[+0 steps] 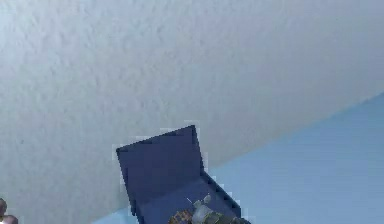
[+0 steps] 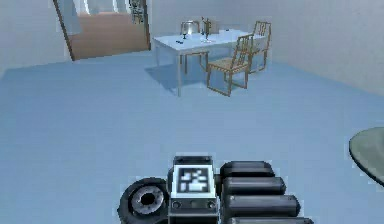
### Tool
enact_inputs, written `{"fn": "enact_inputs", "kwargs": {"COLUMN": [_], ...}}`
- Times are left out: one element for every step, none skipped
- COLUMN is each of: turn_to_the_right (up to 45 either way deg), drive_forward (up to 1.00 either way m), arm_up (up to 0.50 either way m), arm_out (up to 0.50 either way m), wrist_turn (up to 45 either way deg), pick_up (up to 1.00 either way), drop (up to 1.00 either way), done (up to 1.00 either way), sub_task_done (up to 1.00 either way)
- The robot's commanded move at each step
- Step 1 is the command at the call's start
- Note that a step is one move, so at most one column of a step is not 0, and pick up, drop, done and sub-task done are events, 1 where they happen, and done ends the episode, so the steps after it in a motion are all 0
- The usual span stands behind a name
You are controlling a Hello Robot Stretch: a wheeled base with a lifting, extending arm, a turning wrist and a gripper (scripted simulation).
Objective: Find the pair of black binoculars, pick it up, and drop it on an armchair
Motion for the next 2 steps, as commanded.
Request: {"fn": "enact_inputs", "kwargs": {"turn_to_the_right": [-45.0, -24.0], "drive_forward": [0.00, 0.00], "arm_up": [0.00, 0.00], "arm_out": [0.00, 0.00], "wrist_turn": [0.0, 0.0], "pick_up": [0.00, 0.00], "drop": [0.00, 0.00], "done": [0.00, 0.00], "sub_task_done": [0.00, 0.00]}}
